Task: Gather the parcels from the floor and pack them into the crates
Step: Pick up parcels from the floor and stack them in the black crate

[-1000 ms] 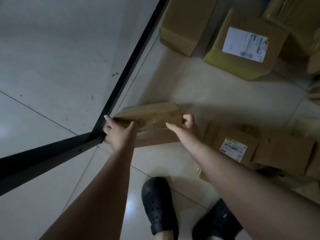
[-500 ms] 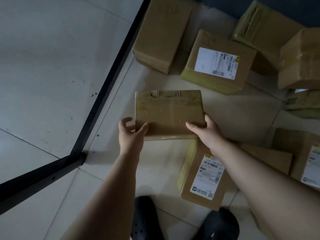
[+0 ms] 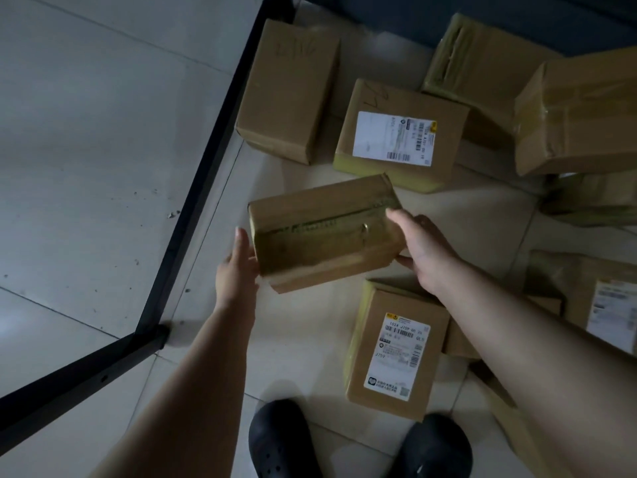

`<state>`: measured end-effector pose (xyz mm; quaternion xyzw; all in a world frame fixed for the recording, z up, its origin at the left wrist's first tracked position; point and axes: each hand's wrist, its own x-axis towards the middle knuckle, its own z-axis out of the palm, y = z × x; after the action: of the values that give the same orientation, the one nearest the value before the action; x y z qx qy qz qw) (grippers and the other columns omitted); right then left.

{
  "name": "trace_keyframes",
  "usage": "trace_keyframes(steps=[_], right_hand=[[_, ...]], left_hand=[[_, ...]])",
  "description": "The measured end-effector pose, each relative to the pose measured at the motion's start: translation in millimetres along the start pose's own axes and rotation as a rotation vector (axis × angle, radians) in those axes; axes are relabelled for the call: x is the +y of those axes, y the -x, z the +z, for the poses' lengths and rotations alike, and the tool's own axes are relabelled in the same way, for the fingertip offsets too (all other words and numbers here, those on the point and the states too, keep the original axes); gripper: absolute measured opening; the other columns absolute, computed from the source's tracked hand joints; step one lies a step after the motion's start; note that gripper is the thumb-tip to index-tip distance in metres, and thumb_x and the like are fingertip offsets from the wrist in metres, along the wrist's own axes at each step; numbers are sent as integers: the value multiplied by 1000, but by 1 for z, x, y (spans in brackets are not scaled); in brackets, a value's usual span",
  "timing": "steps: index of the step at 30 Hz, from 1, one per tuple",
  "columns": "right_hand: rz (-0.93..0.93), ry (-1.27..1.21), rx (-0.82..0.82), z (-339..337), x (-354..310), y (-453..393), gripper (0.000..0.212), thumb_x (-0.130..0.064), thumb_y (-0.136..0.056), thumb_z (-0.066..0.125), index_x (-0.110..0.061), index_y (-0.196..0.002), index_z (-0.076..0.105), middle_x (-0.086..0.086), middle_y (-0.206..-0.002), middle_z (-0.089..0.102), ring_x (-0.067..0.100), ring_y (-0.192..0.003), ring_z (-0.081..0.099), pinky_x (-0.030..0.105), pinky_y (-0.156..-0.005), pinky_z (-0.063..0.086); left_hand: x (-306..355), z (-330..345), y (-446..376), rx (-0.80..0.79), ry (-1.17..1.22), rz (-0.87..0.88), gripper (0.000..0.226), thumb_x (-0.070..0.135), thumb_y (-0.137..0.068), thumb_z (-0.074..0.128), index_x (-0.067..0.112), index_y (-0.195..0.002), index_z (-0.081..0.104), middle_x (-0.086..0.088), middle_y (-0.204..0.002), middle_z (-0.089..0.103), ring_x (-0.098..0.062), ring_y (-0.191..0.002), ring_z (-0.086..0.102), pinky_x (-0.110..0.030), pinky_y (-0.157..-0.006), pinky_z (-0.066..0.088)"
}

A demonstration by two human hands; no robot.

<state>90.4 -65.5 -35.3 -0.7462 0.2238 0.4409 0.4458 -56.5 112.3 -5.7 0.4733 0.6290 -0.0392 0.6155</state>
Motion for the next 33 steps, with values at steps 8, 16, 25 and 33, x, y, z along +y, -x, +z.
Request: trace_keyframes(steps=[8, 16, 25, 33], right_hand=[[-164, -127, -83, -18, 10, 10, 22, -7, -77, 48, -28, -80, 55, -6, -79, 58, 16, -82, 52, 31, -68, 39], [-212, 30, 119, -12, 13, 30, 34, -39, -76, 70, -17, -85, 46, 2, -88, 60, 21, -85, 58, 30, -68, 43], [-311, 66, 94, 5, 18, 34, 22, -32, -85, 63, -22, -103, 57, -2, -102, 66, 20, -97, 61, 31, -81, 46], [-201, 360, 179, 44, 28, 2, 78, -20, -86, 61, -13, -148, 14, 8, -152, 27, 24, -136, 31, 32, -110, 28]], left_hand=[[-7, -3, 11, -206, -95, 178, 95, -11, -71, 68, 33, -142, 23, 3, -103, 64, -15, -100, 60, -30, -76, 51], [-20, -3, 42, -262, 44, 239, 84, -22, -69, 58, 23, -137, 41, -9, -120, 60, -25, -107, 59, -32, -80, 55], [-36, -13, 31, -163, 148, 210, 66, -11, -70, 68, 19, -125, 47, -6, -117, 64, -20, -104, 63, -33, -81, 55], [-59, -8, -9, 1, -801, 464, 72, 12, -81, 62, 22, -144, 29, -2, -149, 35, -26, -136, 31, -42, -107, 34]])
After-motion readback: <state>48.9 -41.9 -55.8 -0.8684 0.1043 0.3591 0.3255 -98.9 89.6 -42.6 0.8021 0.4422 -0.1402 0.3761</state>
